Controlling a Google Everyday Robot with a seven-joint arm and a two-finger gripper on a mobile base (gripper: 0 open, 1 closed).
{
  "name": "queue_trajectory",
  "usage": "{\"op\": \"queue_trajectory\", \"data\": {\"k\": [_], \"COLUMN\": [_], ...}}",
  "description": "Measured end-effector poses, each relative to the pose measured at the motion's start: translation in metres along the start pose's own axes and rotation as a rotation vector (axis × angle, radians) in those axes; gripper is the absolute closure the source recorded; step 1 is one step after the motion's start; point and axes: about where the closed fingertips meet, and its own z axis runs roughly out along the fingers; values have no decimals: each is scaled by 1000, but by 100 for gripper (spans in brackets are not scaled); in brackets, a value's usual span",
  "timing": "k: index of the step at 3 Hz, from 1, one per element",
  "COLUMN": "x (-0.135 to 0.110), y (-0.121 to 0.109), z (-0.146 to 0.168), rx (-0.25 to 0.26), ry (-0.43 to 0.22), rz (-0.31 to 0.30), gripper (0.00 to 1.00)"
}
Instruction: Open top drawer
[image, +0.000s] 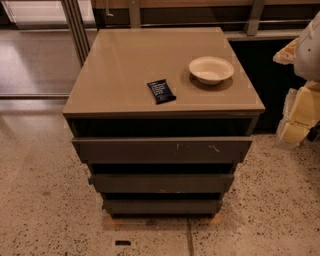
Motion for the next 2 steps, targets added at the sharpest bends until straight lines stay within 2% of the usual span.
{"op": "queue_trajectory", "data": {"k": [1, 2], "x": [0, 2], "y": [0, 0], "z": [0, 4], "rx": [0, 54], "ry": [0, -11], "rz": [0, 38], "gripper": [0, 0]}}
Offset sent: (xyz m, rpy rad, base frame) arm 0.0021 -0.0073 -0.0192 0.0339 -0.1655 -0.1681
